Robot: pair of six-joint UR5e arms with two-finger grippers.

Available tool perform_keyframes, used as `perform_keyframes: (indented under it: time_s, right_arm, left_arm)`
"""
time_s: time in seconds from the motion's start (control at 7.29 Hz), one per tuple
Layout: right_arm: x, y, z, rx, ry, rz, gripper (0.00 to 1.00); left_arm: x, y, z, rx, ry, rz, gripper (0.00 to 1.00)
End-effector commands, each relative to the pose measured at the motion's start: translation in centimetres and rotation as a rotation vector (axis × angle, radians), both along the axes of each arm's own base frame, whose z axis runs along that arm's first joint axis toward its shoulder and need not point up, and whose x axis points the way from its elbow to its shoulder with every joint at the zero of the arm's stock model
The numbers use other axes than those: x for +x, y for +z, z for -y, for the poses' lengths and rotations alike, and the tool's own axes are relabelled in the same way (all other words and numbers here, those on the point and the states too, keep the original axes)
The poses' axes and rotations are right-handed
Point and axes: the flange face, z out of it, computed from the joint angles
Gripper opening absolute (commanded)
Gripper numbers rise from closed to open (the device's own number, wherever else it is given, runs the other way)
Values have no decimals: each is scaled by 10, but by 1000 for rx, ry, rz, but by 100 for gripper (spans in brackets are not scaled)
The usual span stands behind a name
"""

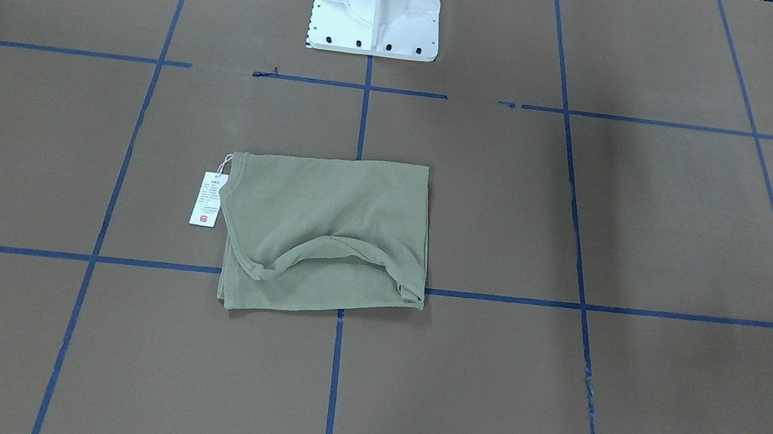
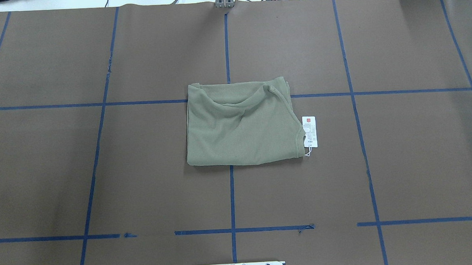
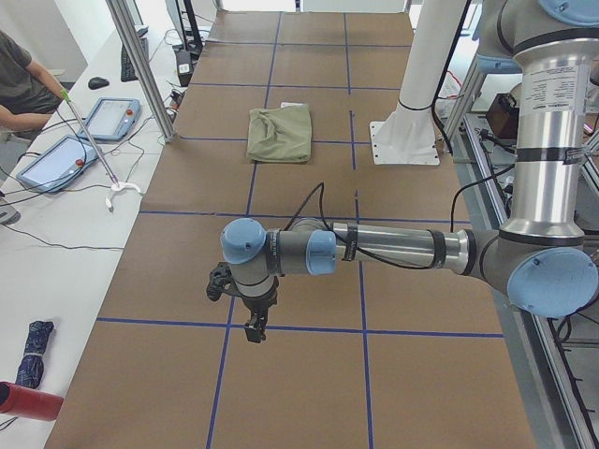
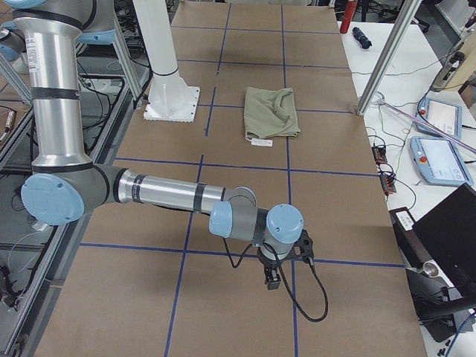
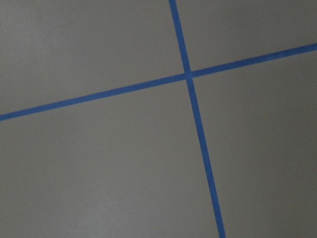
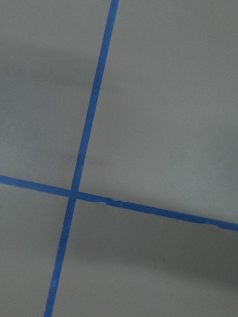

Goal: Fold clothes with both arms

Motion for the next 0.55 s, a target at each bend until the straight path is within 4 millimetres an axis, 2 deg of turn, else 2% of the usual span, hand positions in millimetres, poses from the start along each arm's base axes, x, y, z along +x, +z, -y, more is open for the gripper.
perform_keyframes:
  time_s: [0.0, 0.27, 0.41]
  right_arm:
    - [11, 6, -9, -13, 26, 5, 100]
    - [16, 13, -21, -28, 43, 20, 100]
    - [17, -2, -17, -42, 92, 14, 100]
  left_arm:
    - [0, 3, 0, 2, 1, -2, 100]
    - [0, 1, 0, 4, 0, -2, 100]
    - [0, 0, 0, 8, 0, 0, 100]
